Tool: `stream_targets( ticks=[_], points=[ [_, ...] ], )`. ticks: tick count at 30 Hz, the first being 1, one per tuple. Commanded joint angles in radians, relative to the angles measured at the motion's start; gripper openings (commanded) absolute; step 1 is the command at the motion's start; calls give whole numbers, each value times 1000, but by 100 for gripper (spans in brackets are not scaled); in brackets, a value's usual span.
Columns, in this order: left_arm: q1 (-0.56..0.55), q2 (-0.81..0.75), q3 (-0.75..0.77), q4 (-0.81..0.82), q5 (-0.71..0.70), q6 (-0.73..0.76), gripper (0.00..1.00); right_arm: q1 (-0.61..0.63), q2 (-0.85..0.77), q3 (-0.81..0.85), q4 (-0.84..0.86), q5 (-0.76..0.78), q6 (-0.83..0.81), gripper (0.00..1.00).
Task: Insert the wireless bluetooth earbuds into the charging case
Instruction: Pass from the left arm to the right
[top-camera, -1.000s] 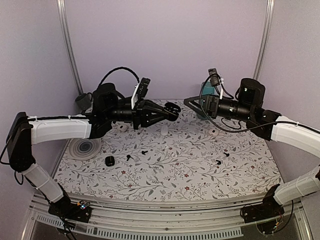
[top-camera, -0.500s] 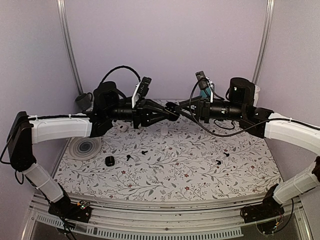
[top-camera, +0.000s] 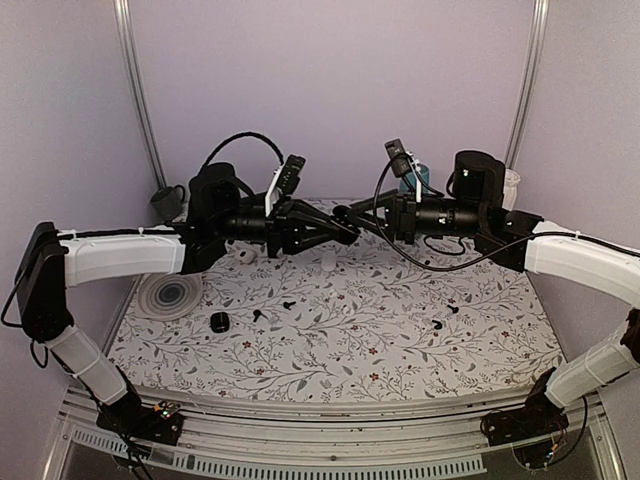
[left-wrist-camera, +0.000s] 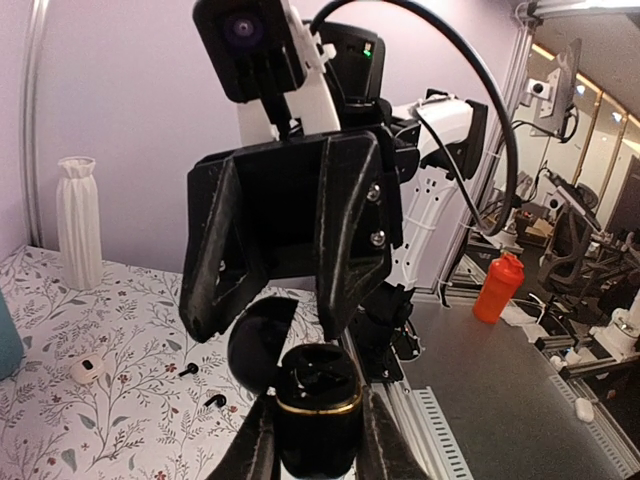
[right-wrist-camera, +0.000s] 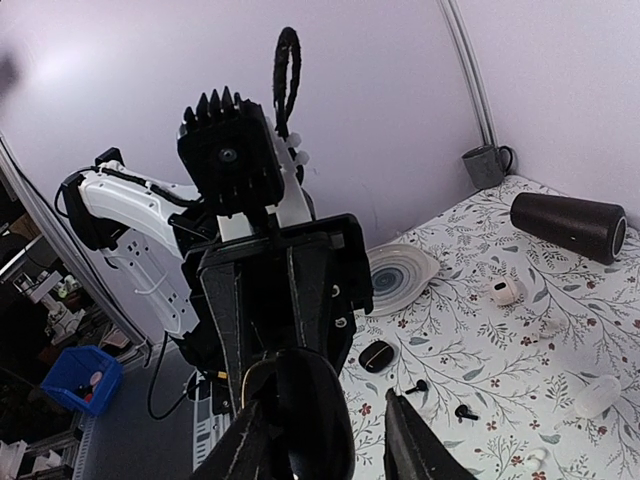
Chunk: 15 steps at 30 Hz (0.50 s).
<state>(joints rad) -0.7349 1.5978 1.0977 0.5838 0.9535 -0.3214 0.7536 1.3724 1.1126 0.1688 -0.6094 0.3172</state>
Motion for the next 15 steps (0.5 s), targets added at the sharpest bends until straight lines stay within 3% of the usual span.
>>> stream_targets(
  ticks=[1,4,15],
  points=[
    [-7,14,33,-2,5,7,0,6,17,31,-23,-29,-4,44],
    [-8,13,35,-3,6,7,0,6,20,31,-32,-28,-6,44],
    [-6,14,30,-7,0,7,0,6,12,40,-31,-24,-1,15]
  ],
)
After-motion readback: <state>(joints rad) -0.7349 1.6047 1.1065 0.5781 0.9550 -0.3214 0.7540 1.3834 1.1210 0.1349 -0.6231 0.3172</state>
